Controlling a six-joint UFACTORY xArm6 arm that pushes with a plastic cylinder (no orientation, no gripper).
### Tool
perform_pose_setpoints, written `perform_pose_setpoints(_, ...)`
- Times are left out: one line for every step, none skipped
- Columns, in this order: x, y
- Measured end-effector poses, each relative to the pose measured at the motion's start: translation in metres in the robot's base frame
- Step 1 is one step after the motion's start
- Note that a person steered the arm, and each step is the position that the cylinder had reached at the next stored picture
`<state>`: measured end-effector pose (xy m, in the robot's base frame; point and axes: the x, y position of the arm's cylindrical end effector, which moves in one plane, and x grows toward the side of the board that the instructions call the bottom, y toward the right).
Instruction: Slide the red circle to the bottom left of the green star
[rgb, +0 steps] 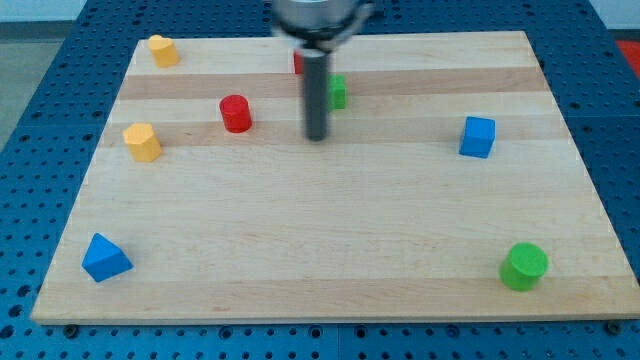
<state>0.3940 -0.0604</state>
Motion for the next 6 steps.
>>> perform_pose_setpoints(0.000, -0.086)
perform_pose_setpoints(-0.009, -0.131)
perform_pose_setpoints(-0.035, -0.140)
perform_pose_setpoints(-0.044, -0.120)
perform_pose_setpoints(-0.040, -0.069)
perform_pose_setpoints(-0.010, -0.017)
